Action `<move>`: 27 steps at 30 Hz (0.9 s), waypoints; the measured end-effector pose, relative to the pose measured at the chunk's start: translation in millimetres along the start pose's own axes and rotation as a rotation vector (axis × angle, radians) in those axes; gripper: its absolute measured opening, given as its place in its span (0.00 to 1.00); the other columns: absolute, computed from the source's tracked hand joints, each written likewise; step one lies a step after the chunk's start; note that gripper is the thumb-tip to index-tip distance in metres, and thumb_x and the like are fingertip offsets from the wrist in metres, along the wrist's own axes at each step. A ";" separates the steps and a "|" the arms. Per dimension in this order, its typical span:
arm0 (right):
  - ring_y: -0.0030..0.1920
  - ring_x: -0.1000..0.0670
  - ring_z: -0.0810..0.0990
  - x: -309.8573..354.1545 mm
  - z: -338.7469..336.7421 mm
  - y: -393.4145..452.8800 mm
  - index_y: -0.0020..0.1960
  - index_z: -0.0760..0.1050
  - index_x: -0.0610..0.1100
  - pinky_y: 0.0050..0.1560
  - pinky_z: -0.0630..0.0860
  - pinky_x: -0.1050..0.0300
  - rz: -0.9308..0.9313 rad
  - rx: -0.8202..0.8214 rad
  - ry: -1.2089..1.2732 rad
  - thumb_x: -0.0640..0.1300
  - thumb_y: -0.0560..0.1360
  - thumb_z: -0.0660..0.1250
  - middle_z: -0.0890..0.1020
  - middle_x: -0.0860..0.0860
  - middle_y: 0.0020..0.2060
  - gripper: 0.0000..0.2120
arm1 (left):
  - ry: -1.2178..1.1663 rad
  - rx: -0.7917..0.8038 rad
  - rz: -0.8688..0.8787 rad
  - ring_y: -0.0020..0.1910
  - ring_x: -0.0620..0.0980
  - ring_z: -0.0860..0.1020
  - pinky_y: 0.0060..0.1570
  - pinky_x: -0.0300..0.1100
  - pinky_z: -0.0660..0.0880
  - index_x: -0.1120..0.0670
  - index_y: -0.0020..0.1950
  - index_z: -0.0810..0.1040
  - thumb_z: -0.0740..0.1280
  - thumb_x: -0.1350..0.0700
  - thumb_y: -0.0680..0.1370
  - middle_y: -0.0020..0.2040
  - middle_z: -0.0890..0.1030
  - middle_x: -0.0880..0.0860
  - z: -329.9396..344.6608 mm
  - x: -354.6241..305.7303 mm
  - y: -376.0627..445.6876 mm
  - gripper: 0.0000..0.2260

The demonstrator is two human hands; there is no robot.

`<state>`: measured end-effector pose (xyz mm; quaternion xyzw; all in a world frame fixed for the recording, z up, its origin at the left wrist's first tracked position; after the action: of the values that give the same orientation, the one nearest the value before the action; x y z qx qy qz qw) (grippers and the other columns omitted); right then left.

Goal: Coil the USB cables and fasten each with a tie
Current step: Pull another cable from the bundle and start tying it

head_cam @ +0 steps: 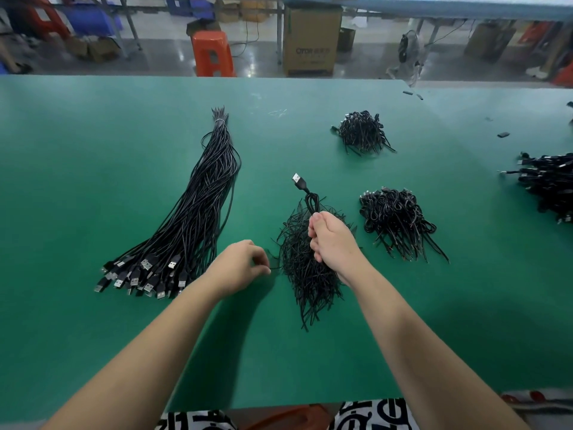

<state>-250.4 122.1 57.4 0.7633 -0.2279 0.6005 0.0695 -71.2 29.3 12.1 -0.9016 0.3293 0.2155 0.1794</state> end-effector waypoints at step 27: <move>0.29 0.57 0.65 16.8 35.4 -27.7 0.69 0.68 0.52 0.32 0.64 0.58 -0.296 0.180 -0.245 0.48 0.86 0.52 0.68 0.55 0.31 0.14 | -1.126 -0.334 -0.176 0.24 0.44 0.62 0.25 0.36 0.61 0.52 0.35 0.84 0.72 0.59 0.77 0.28 0.73 0.46 -41.0 -50.9 -36.9 0.11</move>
<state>-204.2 128.7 68.4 0.8589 -0.0652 0.5045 0.0602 -70.5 63.1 79.2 -0.6886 0.0692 0.6937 0.1994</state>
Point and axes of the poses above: each hand's wrist, its own y-axis towards the middle knuckle, its own z-axis out of the palm, x = y × z, the point moved 2 cm from there along y, towards the middle knuckle
